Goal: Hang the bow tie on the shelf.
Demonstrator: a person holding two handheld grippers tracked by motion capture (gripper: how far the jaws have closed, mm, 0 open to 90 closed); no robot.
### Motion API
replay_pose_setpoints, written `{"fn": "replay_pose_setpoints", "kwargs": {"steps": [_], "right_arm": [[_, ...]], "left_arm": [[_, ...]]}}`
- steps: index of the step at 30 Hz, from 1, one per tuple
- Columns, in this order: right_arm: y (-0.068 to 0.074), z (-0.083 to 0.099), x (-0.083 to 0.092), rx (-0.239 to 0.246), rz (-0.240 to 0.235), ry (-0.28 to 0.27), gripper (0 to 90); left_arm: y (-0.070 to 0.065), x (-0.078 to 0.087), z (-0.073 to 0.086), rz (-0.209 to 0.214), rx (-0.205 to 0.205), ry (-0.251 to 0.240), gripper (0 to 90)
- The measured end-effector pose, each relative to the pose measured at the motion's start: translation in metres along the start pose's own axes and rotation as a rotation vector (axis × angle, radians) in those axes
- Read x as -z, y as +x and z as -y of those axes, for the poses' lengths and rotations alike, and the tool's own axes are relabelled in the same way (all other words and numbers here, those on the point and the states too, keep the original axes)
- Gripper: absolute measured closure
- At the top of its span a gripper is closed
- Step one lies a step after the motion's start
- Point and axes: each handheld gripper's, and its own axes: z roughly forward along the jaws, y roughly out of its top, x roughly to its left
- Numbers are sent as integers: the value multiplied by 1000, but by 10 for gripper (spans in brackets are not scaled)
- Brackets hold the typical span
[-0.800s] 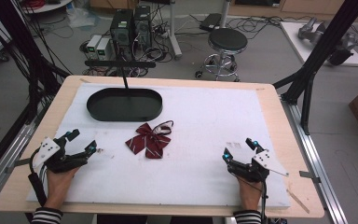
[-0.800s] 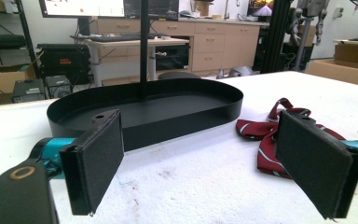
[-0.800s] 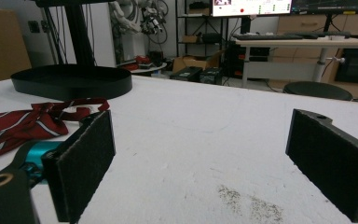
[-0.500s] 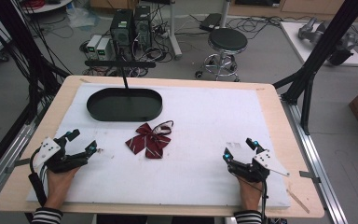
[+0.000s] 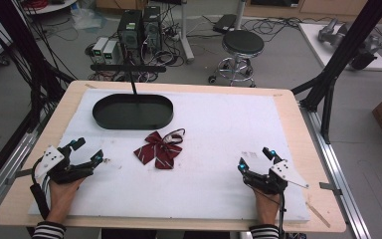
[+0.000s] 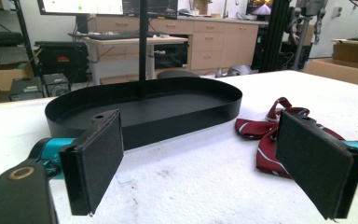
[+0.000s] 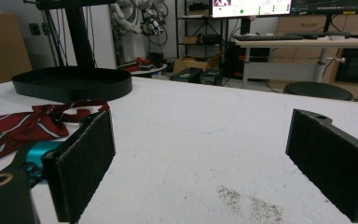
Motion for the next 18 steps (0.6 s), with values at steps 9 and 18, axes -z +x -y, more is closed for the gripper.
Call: {"fn": "replay_pose_setpoints", "kwargs": {"steps": [9,18], "right_arm": [[0,0,0,2,-4,-1,71],[-1,0,0,5,-1,-9,71]], "left_arm": [[3,-3,-12,-13,-46,60,159],[-1,-27,-45,35,-90,108,164]]}}
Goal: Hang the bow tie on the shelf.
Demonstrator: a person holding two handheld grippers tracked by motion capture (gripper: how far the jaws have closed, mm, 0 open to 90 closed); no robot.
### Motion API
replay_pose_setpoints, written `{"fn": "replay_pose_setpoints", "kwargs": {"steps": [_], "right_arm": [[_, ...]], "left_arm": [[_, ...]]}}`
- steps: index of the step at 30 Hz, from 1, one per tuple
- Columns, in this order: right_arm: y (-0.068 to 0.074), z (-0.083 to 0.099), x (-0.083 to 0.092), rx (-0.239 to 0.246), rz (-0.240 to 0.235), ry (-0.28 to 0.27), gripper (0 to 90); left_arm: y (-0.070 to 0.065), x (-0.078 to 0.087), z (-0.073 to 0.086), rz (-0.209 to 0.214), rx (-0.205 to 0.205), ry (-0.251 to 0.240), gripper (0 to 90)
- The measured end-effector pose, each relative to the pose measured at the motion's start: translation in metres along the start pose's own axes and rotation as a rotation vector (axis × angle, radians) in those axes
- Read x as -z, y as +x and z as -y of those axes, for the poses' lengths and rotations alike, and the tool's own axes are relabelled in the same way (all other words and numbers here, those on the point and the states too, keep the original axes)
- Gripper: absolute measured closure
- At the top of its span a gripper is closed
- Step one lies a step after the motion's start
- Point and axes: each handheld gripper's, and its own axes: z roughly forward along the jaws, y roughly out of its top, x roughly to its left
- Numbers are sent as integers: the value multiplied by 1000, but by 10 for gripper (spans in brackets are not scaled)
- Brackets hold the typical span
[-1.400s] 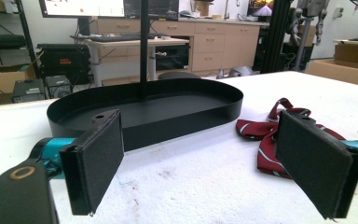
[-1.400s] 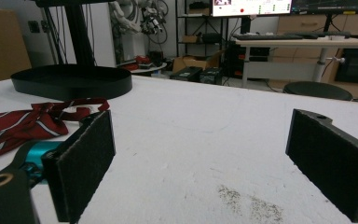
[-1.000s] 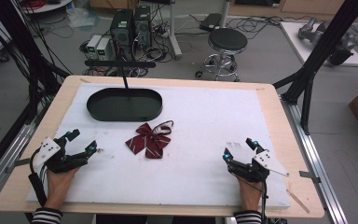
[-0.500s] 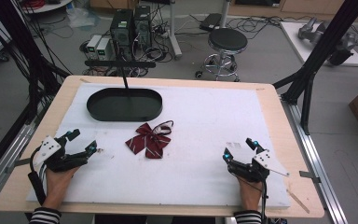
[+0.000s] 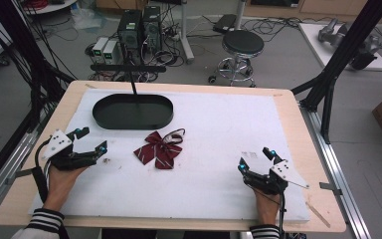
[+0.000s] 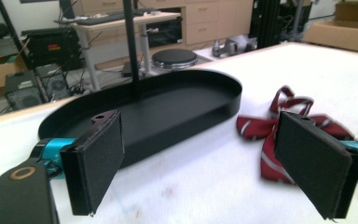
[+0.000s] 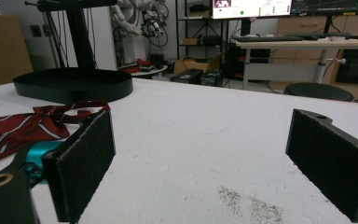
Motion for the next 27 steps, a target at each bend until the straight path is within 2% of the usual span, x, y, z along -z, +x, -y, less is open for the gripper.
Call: {"fn": "replay_pose_setpoints", "kwargs": {"steps": [7,12,16,21,24,27], "right_arm": [[0,0,0,2,0,-2,71],[0,0,0,3,0,1,71],[0,0,0,2,1,-2,71],[0,0,0,4,1,-4,71],[0,0,0,1,0,-4,71],[0,0,0,-3,-1,-2,71]], "left_arm": [[-9,-21,-31,48,-41,12,167],[-17,-39,-52,84,-37,27,167],[-25,-55,-67,115,-56,52,167],[-36,-77,-76,164,-80,98,167],[-42,-90,-78,201,-105,148,167],[-48,-104,-77,234,-113,185,169]]}}
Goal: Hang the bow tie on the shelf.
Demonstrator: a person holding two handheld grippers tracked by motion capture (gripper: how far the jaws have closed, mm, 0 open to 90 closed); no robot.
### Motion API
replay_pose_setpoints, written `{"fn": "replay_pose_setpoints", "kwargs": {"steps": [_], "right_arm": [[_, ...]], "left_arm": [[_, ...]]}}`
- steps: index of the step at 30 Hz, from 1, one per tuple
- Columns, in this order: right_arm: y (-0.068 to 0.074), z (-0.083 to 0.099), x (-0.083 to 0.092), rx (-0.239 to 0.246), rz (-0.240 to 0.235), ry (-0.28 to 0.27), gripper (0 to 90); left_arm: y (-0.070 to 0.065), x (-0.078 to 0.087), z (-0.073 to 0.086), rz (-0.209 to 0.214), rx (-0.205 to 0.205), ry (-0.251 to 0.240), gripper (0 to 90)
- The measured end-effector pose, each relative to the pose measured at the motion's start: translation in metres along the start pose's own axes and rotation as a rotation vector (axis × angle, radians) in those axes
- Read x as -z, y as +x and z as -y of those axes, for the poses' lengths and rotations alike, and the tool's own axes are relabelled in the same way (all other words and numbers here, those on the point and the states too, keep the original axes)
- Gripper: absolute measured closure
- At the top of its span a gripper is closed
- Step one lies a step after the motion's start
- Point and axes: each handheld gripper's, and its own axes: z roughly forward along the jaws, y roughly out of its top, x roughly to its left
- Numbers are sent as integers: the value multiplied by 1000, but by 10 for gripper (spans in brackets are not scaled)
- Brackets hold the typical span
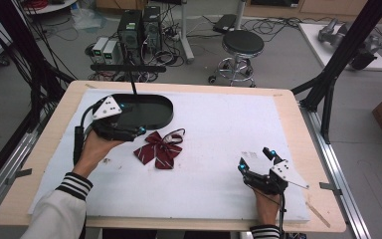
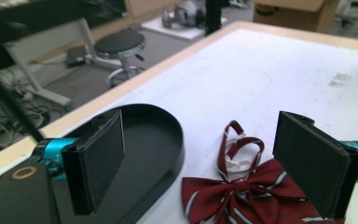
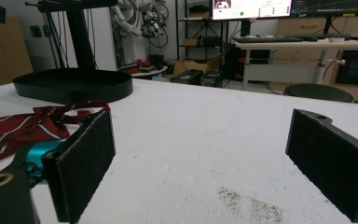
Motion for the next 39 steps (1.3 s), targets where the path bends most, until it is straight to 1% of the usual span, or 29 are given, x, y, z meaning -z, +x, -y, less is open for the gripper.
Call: {"fn": "replay_pose_setpoints", "kwargs": {"steps": [1,2,3,6,8,9,10,12,14,17,19,21,22,23,24,26,28,29,31,34,39], "right_arm": [[0,0,0,3,1,-3,71],[0,0,0,3,1,-3,71],[0,0,0,1,1,-1,71],[0,0,0,2,2,-1,71],[0,0,0,2,2,-3,71],[0,0,0,-1,3,-1,71],[0,0,0,2,2,-3,71],[0,0,0,4,2,-1,71],[0,0,0,3,5,-3,71],[0,0,0,-1,7,-2,71],[0,0,0,0,7,-3,71],[0,0,0,4,9,-3,71],[0,0,0,2,7,-5,71],[0,0,0,2,7,-5,71],[0,0,0,-7,13,-3,71],[-1,0,0,-7,13,-5,71],[0,0,1,-10,14,-2,71],[0,0,0,-2,14,-7,71],[0,0,0,-3,14,-7,71],[0,0,1,-2,14,-9,71],[0,0,1,-4,15,-10,71]], "left_arm": [[0,-5,-1,9,-5,20,170],[0,-5,-1,9,-5,20,170],[-2,-14,-2,22,-13,52,170],[-6,-27,-4,48,-25,83,170],[-8,-34,-6,58,-48,108,173],[-8,-34,-6,58,-48,108,174],[-9,-40,-8,64,-53,118,177],[-10,-46,-8,71,-50,130,177],[-11,-52,-7,71,-57,147,177],[-12,-61,-5,74,-58,176,177],[-13,-64,-5,80,-59,185,177],[-15,-72,-4,87,-73,213,177],[-15,-72,-4,87,-73,213,177],[-16,-76,-5,87,-72,228,177],[-17,-81,-6,84,-79,257,178],[-20,-87,-7,83,-93,286,179],[-23,-93,-8,94,-102,305,201],[-24,-96,-8,99,-107,313,223],[-25,-100,-8,99,-116,331,236],[-26,-105,-9,108,-113,347,258],[-25,-110,-9,102,-105,386,297]]}}
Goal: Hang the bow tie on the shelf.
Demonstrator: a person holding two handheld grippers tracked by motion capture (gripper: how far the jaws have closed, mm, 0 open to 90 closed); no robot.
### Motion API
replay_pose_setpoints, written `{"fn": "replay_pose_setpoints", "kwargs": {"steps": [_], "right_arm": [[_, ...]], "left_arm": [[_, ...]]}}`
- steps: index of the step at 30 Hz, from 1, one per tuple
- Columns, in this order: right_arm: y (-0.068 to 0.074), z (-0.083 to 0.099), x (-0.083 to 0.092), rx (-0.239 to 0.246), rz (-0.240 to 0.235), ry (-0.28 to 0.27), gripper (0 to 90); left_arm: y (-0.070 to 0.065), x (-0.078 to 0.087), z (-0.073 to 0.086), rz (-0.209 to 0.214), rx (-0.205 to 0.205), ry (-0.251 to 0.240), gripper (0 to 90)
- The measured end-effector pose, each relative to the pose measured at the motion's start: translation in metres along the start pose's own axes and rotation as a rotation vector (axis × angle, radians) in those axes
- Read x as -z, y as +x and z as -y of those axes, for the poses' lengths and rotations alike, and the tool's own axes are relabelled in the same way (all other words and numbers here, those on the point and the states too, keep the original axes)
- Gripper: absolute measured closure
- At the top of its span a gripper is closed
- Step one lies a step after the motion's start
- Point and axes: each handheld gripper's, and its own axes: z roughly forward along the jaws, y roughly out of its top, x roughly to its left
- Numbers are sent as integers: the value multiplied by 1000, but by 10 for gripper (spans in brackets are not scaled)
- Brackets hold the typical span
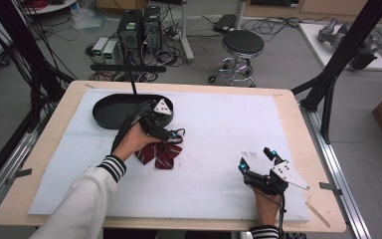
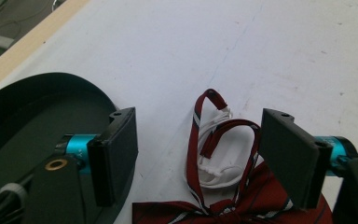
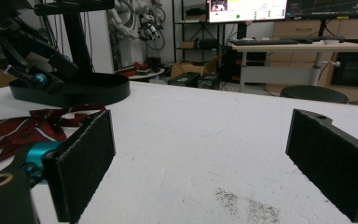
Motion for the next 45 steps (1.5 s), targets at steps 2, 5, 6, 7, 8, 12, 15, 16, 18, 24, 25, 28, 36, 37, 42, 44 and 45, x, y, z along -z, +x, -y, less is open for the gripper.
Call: {"fn": "replay_pose_setpoints", "kwargs": {"steps": [2,5,6,7,8,12,15,16,18,24,25,28,36,37,42,44,45], "right_arm": [[0,0,0,0,-1,-4,71],[0,0,0,-1,-1,-3,71],[-1,0,0,2,-1,-5,71],[-1,0,0,1,-1,-5,71],[-1,0,0,1,-1,-5,71],[-1,0,0,0,1,-8,71],[-1,0,0,0,1,-10,71],[-1,0,0,-2,2,-9,71],[0,0,0,-3,3,-9,71],[-1,0,0,-6,1,-10,71],[-1,0,0,-6,1,-9,71],[-1,0,0,-5,1,-9,71],[-1,0,1,-5,2,-8,71],[-1,0,1,-5,2,-8,71],[-1,0,1,-10,0,-9,71],[-1,0,1,-10,-1,-9,71],[-1,0,1,-7,1,-9,71]], "left_arm": [[0,-3,-2,3,-6,34,323],[-1,-6,-3,20,-11,52,354],[-1,-6,-3,20,-11,52,363],[-1,-8,-4,28,-15,60,376],[-2,-9,-5,27,-17,72,376],[-2,-14,-7,28,-25,110,432],[-2,-17,-10,17,-18,143,449],[-2,-17,-10,17,-18,143,450],[-2,-19,-11,15,-9,161,482],[-2,-24,-11,3,3,204,547],[-2,-24,-11,3,3,204,547],[-2,-27,-10,-2,7,224,550],[-3,-34,-10,-15,10,276,613],[-4,-35,-9,-16,12,279,613],[-5,-38,-9,-25,3,305,698],[-5,-39,-9,-37,-5,314,729],[-6,-39,-10,-33,-11,320,744]]}}
